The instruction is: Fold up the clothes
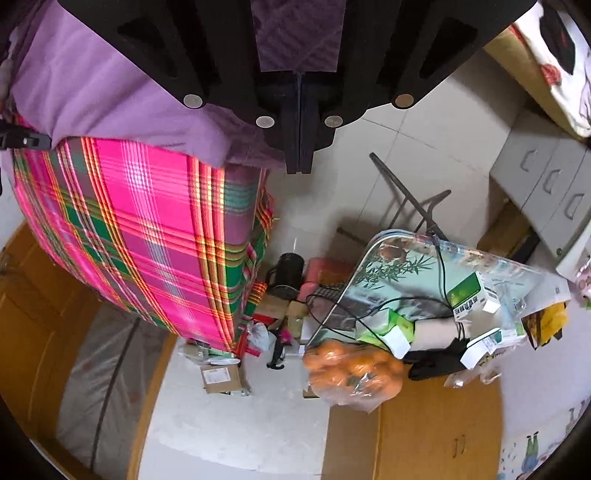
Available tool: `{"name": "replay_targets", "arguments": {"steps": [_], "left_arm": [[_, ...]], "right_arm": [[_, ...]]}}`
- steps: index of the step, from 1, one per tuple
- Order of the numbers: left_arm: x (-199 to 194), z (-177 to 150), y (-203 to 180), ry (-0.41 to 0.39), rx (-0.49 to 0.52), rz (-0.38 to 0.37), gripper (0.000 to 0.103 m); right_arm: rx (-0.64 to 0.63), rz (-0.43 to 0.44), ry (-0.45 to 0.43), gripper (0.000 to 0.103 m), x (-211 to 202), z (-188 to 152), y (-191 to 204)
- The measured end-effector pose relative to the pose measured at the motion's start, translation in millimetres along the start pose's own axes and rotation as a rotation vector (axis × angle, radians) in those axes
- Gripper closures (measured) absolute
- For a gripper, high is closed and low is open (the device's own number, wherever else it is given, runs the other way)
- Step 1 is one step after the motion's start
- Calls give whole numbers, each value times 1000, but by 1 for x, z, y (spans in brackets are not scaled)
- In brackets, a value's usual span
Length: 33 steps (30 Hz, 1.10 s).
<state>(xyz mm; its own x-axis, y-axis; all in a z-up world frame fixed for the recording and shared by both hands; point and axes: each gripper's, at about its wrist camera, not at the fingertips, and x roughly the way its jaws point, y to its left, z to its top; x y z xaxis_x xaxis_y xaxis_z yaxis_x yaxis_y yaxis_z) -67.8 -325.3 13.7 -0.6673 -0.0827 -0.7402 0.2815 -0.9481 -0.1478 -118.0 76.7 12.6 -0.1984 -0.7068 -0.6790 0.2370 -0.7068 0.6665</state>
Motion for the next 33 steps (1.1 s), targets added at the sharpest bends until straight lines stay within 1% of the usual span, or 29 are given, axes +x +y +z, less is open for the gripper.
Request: {"name": "replay_targets", "arguments": {"steps": [2, 5, 8, 12, 13, 15, 16, 17, 21, 24, 25, 26, 27, 29, 31, 33], "left_arm": [[-13, -1, -2, -28, -16, -35, 103], [-37, -7, -13, -80, -9, -89, 103], [-54, -23, -30, -86, 28, -143, 102], [-60, -50, -49, -53, 59, -195, 102], [-60, -56, -54, -40, 61, -209, 102], [-60, -69, -64, -23, 63, -244, 102], [-62, -75, -70, -16, 66, -264, 101], [-64, -81, -75, -10, 70, -281, 101], [-65, -96, -91, 10, 86, -317, 101], [-61, -106, -98, 35, 81, -325, 101], [-61, -109, -100, 42, 80, -327, 101], [-60, -111, -103, 48, 79, -329, 101], [-59, -114, -104, 52, 79, -327, 101], [-59, -117, -102, 50, 77, -329, 101], [-60, -120, -97, 46, 66, -335, 101], [-63, -123, -93, 44, 53, -338, 101]], "right_arm": [[4, 3, -10, 95, -6, 0, 1], [-29, -17, -60, 92, -25, -4, 5], [-69, 3, -100, 91, -46, -13, 11], [-157, 28, -64, 91, -51, -32, 24], [-168, 21, -47, 91, -49, -37, 24], [-170, 6, -21, 87, -44, -41, 20], [-168, 3, -8, 81, -42, -42, 18], [-166, -4, 1, 80, -39, -42, 17], [-187, -34, 3, 80, -29, -36, 17], [-197, -33, 25, 80, -16, -31, 19], [-206, -40, 37, 81, -11, -32, 21], [-220, -44, 38, 93, -10, -32, 22], [-235, -47, 36, 100, -11, -32, 24], [-253, -52, 18, 100, -17, -30, 24], [-233, -66, -30, 100, -31, -23, 17], [-213, -98, -77, 100, -47, -19, 8]]}}
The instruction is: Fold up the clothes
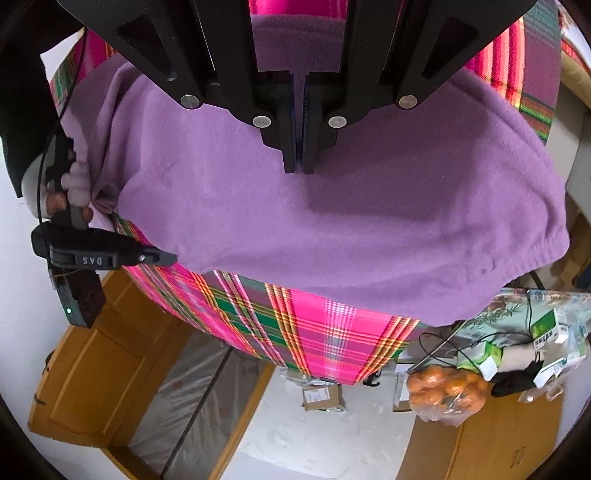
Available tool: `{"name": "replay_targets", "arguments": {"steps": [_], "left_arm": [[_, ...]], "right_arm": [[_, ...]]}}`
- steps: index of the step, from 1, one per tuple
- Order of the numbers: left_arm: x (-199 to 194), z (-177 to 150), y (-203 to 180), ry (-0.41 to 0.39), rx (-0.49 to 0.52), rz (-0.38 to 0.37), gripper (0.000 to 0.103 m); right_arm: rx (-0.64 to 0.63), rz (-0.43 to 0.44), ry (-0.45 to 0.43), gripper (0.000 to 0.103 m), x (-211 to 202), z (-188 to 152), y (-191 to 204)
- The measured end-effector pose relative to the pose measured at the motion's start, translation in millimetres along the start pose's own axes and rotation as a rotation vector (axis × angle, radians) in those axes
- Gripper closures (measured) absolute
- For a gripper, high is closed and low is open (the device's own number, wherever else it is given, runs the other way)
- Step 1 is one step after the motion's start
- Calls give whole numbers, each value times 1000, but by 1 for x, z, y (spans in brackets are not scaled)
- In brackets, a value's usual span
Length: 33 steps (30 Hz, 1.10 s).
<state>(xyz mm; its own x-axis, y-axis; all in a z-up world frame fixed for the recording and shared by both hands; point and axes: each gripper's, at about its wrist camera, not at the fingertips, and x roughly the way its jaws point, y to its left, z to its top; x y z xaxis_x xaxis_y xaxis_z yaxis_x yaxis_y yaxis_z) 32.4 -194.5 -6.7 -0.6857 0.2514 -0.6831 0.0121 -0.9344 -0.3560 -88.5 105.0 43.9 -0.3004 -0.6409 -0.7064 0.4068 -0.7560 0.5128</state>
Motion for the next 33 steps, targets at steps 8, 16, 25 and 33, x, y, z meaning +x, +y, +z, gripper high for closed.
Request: {"name": "replay_targets", "arguments": {"steps": [8, 16, 25, 33], "left_arm": [[-12, -11, -6, 2, 11, 29, 101], [6, -13, -46, 31, 83, -31, 101], [21, 1, -70, 18, 118, -19, 100], [40, 5, -86, 29, 179, 0, 100]], "right_arm": [[-137, 2, -41, 94, -46, -47, 15], [-50, -157, -163, 82, -108, -75, -6], [186, -384, -232, 76, -146, -82, -68], [220, -500, -183, 76, -123, -64, -82]]}}
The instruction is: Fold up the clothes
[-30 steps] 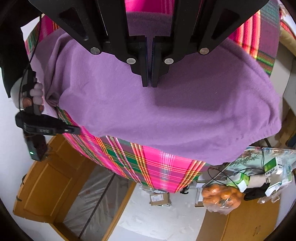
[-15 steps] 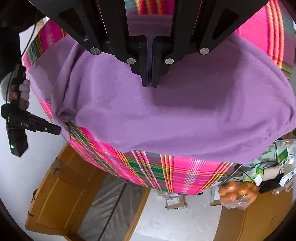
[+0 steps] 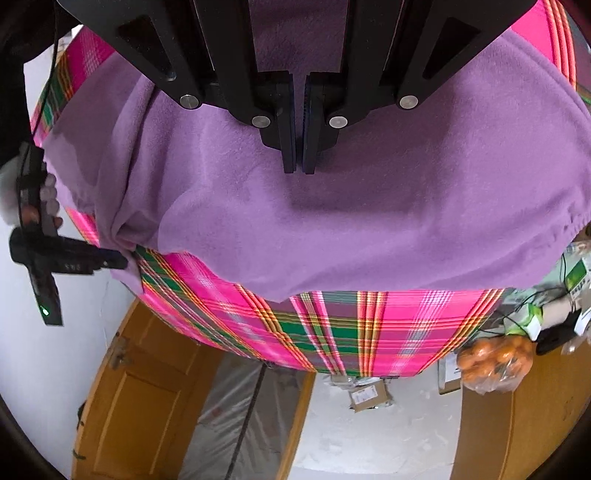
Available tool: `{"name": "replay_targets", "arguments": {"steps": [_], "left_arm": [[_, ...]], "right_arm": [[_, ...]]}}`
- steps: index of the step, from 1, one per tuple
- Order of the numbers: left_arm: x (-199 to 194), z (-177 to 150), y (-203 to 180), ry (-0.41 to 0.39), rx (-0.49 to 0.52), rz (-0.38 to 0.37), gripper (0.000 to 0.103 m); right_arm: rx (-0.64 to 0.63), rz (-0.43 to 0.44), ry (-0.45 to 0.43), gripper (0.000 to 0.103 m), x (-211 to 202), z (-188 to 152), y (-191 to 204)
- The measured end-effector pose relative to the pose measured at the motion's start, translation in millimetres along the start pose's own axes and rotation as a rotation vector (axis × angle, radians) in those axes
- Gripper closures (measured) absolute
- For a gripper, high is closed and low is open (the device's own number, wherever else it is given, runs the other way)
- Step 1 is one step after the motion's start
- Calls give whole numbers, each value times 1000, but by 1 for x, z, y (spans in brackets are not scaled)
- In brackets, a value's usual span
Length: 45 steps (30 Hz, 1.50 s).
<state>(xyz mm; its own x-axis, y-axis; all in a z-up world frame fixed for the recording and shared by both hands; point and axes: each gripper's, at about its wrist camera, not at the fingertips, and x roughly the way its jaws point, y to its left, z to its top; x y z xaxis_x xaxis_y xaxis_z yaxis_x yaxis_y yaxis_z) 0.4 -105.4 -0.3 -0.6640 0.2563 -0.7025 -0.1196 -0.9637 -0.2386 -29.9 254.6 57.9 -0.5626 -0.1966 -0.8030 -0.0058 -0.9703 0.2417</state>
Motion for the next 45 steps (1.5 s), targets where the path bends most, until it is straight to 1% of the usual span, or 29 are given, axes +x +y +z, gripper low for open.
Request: {"name": "replay_targets", "arguments": {"steps": [3, 4, 7, 8, 10, 14, 18, 21, 22, 24, 25, 26, 27, 28, 30, 32, 33, 35, 39, 41, 45], "left_arm": [[1, 1, 4, -3, -21, -22, 100], [1, 1, 5, -4, -25, -27, 100], [2, 1, 6, -7, -32, -35, 100], [2, 1, 7, -8, -35, -40, 100], [1, -1, 9, -9, -44, -50, 100], [1, -1, 11, -10, -57, -64, 100], [1, -1, 9, -11, -46, -56, 100], [-1, 0, 3, -14, -18, -44, 100], [-3, 0, -1, -18, -10, -55, 99], [-8, 1, -11, -29, 3, -100, 99], [-10, 2, -17, -35, 14, -123, 96], [-13, 3, -25, -41, 39, -148, 92], [-16, 3, -34, -47, 63, -172, 81], [-17, 4, -43, -50, 90, -197, 75], [-19, 5, -61, -50, 145, -245, 75], [-17, 5, -77, -40, 188, -272, 75], [-15, 4, -83, -31, 204, -284, 75], [-11, 2, -96, -14, 237, -306, 75], [-5, -2, -116, 19, 289, -342, 75], [-2, -5, -120, 32, 301, -343, 75], [2, -8, -124, 48, 309, -343, 75]], "right_arm": [[-12, -88, 33, 76, 15, 8, 2], [-8, -99, 47, 76, 20, 9, 0], [-32, -121, 46, 80, 23, 10, 1], [-39, -130, 46, 87, 24, 11, 1], [-50, -146, 43, 99, 24, 10, -2], [-18, -92, 15, 101, 13, 7, -14], [29, -26, -57, 101, -11, 3, -23], [65, 18, -120, 101, -41, -3, -32], [75, 29, -138, 101, -51, -6, -35], [93, 47, -171, 101, -70, -12, -40], [103, 55, -191, 101, -82, -17, -43], [111, 59, -208, 101, -92, -22, -46], [124, 66, -223, 101, -103, -27, -50], [137, 74, -238, 101, -114, -33, -54], [162, 79, -258, 101, -131, -46, -63], [185, 76, -269, 101, -144, -61, -69], [199, 75, -268, 101, -148, -69, -73], [225, 67, -236, 101, -147, -88, -82], [268, 43, -134, 101, -128, -116, -99], [279, 29, -90, 100, -119, -126, -106], [219, -19, -124, 98, -123, -124, -103]]}}
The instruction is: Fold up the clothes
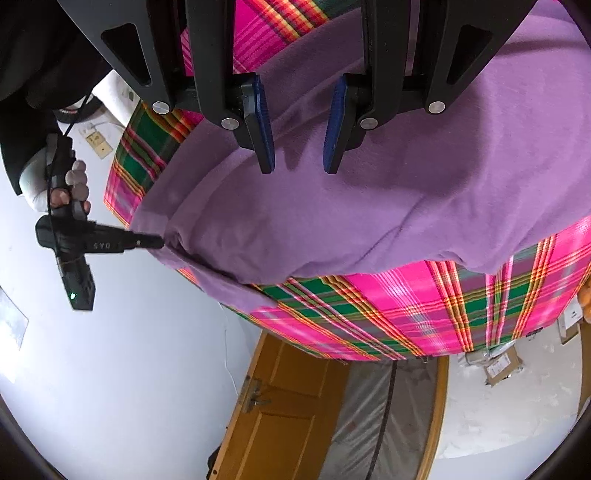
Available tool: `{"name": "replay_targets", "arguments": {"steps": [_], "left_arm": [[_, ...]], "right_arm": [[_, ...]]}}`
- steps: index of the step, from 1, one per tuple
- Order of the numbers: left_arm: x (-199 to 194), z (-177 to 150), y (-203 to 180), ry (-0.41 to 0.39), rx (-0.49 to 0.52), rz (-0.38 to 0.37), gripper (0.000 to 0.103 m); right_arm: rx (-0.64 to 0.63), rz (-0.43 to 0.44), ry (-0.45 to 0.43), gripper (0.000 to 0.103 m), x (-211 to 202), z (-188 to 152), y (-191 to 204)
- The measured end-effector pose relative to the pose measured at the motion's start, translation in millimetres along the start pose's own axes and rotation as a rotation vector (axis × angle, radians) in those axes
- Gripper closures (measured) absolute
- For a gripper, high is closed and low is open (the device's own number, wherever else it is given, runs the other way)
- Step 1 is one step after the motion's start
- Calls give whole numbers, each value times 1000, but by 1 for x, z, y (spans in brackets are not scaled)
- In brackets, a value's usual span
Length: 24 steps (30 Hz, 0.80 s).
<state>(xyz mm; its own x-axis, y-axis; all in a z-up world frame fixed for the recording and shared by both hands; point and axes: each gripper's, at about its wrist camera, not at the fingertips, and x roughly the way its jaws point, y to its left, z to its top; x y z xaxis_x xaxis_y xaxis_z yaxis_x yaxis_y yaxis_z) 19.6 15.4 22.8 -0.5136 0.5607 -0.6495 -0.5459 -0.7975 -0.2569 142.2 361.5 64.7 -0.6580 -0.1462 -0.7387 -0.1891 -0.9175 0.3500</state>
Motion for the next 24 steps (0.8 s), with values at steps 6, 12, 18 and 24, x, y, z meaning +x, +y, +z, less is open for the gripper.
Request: {"name": "replay_targets", "arguments": {"steps": [6, 12, 18, 24], "left_arm": [[2, -5, -10, 9, 32, -10, 66], [3, -13, -16, 42, 92, 9, 60], [16, -14, -17, 81, 142, 39, 60], [8, -13, -15, 52, 140, 13, 96]], "right_arm": [[-112, -13, -20, 77, 6, 9, 21], [-190, -58, 10, 77, 27, 11, 36], [-187, -117, 8, 90, 39, 18, 34], [-140, -65, -58, 101, 22, 22, 25]]}}
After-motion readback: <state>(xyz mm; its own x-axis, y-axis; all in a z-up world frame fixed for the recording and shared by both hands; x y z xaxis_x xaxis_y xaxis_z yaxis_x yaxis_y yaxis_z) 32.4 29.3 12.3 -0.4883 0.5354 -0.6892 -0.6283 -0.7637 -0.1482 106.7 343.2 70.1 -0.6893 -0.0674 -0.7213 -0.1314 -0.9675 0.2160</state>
